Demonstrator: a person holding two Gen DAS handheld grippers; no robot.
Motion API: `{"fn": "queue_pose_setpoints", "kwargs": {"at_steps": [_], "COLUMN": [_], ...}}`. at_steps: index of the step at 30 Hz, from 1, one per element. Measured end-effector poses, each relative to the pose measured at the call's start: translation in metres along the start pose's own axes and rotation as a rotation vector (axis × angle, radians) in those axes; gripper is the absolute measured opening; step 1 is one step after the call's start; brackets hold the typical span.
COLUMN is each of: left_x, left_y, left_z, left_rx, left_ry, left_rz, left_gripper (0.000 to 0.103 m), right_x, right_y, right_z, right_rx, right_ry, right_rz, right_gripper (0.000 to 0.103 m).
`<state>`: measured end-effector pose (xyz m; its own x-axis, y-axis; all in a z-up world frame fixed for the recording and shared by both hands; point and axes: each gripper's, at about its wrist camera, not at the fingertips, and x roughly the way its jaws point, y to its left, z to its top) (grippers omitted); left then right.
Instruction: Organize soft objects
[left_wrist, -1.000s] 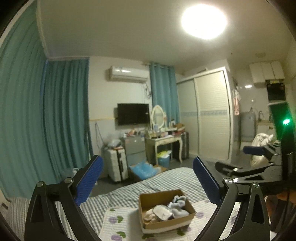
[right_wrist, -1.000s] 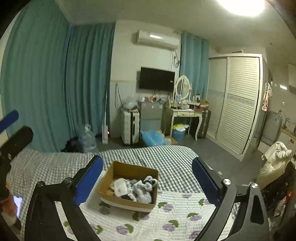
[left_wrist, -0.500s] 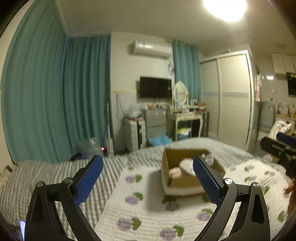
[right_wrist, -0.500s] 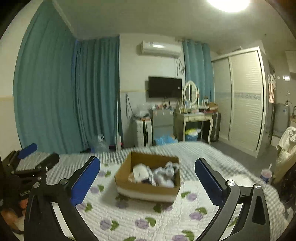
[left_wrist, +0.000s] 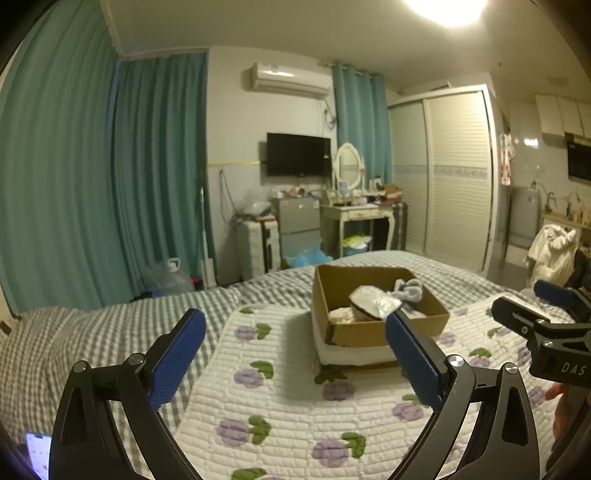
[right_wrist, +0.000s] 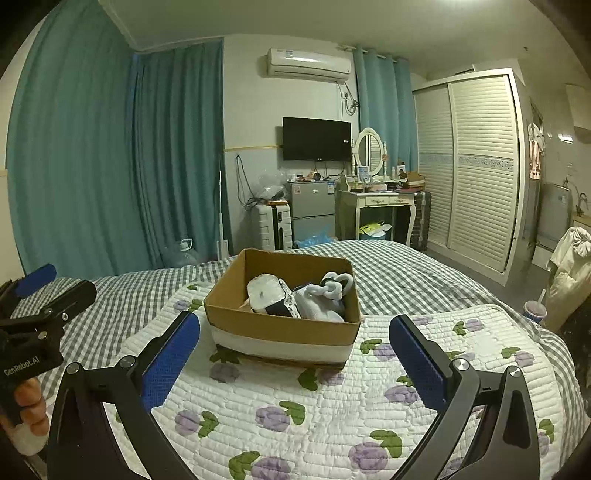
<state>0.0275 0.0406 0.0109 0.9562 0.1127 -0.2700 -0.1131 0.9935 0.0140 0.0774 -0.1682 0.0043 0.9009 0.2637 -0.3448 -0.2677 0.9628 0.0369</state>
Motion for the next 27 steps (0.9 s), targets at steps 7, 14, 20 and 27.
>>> {"fn": "queue_pose_setpoints", "kwargs": {"at_steps": [7,14,20,27], "left_x": [0.0042,0.0075,0.0087,0.0091], "left_y": [-0.0017,-0.002,-0.0033,-0.0041], "left_z": [-0.0046,-0.0078,-0.0092,-0.0099], "left_rx": [-0.005,-0.015,-0.015,-0.012], "left_ry": [0.025,0.038,0.046,0.044], "left_rz": [-0.022,-0.046,-0.05,-0.051], "left_gripper": [0.1,0.1,0.1,0.1], "right_x": [-0.0032,0.0001,-0.0009,-0.0019], "right_y": [0.0019,0.0059,0.009,0.01], "right_z": [-0.0021,-0.0057,-0.0054,-0.005], "right_rx": [-0.006,-0.007,-0.015,-0.017], "right_ry": [0.002,0.014,0.017,0.01], "right_rz": [-0.002,0.0,0.005,-0.005], "right_gripper": [0.103,0.103,0.103,0.103]}}
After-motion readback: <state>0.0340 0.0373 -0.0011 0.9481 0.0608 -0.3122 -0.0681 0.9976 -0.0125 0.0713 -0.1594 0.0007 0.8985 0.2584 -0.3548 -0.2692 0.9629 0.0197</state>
